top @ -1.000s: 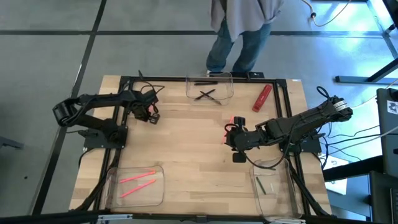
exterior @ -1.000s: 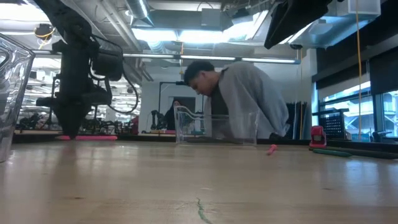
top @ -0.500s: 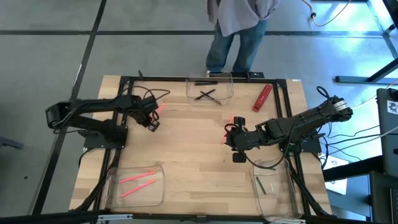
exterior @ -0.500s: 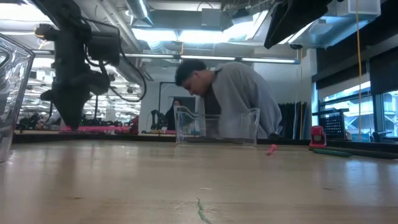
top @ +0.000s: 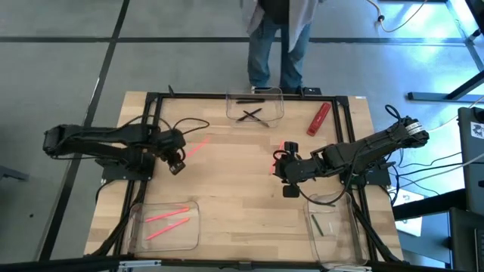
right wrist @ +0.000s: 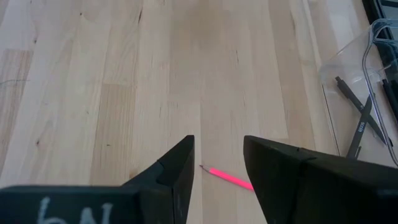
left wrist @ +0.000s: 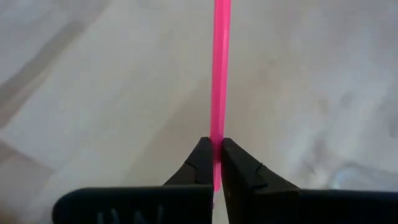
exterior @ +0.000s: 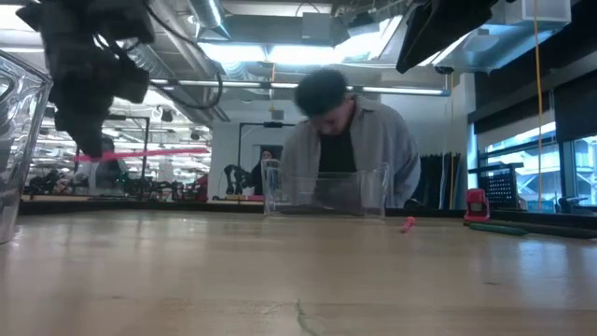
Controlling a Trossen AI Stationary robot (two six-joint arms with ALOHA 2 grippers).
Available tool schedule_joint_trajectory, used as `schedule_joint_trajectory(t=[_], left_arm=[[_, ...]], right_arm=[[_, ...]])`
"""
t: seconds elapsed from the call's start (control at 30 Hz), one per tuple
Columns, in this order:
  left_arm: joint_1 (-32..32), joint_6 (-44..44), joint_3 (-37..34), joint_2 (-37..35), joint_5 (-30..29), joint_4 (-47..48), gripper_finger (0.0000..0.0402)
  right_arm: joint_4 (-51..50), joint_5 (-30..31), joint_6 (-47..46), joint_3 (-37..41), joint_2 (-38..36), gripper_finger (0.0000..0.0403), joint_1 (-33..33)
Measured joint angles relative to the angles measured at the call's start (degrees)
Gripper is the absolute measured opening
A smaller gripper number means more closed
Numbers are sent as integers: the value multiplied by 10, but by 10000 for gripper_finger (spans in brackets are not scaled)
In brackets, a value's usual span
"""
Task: Sort crayons/erasers/pens/pencils in bins
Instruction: Put the pink colored pencil into the bottom left transparent bin
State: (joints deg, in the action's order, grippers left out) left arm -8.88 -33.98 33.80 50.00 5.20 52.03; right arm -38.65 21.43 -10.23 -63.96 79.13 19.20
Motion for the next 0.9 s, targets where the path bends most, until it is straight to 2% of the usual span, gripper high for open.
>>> schedule_joint_trajectory(t=[0.27,0.47,0.73,0.9], left_arm=[[90,1,0,-67,21,-2,2],[156,1,5,-88,29,-1,2],[247,-2,96,-87,14,-3,2],[313,-47,132,-74,4,-2,2]], right_arm=[[0,0,0,0,0,140,0],[0,0,0,0,0,140,0],[3,0,-1,0,0,140,-3],[3,0,1,0,0,140,-3]])
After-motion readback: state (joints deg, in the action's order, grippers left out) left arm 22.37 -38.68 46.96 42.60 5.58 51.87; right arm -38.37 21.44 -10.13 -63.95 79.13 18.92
